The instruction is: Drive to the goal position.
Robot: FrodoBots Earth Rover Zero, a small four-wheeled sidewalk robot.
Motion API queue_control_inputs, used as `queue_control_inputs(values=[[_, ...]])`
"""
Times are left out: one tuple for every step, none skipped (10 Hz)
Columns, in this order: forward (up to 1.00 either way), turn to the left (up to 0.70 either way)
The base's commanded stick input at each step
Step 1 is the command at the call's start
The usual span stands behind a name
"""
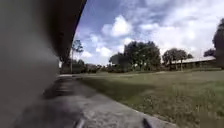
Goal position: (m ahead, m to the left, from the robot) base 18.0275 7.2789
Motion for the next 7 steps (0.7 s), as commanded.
queue_control_inputs(values=[[0.69, 0.34], [0.69, 0.34], [0.69, 0.34], [0.69, 0.34], [0.69, 0.34], [0.69, 0.34], [0.69, 0.34]])
